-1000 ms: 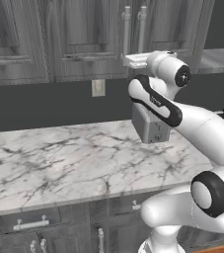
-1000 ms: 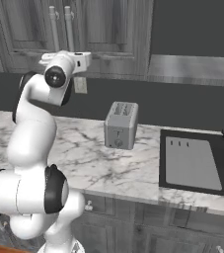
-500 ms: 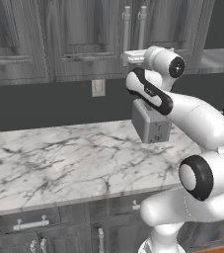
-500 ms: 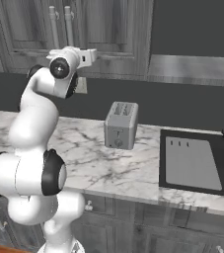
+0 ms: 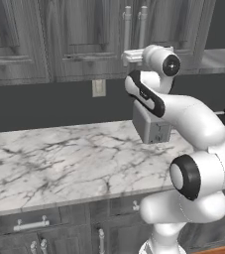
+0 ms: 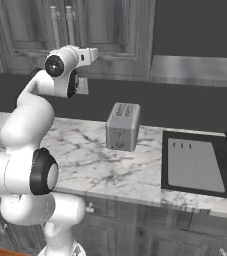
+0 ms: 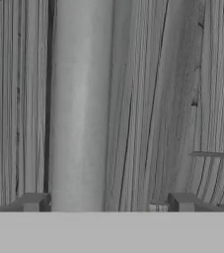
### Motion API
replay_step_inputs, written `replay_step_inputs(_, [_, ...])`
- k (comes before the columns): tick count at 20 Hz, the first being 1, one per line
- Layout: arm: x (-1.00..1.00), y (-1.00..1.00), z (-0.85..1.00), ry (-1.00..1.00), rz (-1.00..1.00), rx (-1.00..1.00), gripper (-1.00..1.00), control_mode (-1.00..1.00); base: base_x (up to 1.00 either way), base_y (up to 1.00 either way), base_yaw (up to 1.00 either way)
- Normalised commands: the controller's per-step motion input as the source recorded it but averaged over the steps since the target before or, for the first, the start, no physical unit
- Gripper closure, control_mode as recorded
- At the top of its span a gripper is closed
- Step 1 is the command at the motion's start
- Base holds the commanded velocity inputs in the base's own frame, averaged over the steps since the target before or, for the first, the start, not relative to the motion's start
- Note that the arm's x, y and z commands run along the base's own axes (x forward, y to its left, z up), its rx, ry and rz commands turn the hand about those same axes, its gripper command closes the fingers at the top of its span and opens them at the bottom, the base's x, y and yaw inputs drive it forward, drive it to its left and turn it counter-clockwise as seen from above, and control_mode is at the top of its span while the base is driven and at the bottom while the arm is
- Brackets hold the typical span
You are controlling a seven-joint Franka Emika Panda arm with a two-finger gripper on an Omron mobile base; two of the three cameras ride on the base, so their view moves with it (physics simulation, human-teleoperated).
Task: Move the bowls from the cabinet to the plates on the dining table.
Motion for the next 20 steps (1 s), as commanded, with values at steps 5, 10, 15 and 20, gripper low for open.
replay_step_inputs(5, [0.08, 0.0, 0.0, 0.04, -0.01, -0.01, 1.0, -1.0, 0.0, 0.0, 0.0])
replay_step_inputs(10, [0.0, -0.03, 0.0, 0.01, 0.0, 0.0, 1.0, -1.0, 0.0, 0.0, 0.0])
replay_step_inputs(15, [-0.02, -0.16, 0.03, 0.07, 0.03, 0.03, 1.0, -1.0, 0.0, 0.0, 0.0])
replay_step_inputs(20, [-0.15, -0.24, 0.32, 0.1, 0.07, 0.1, 1.0, -1.0, 0.0, 0.0, 0.0])
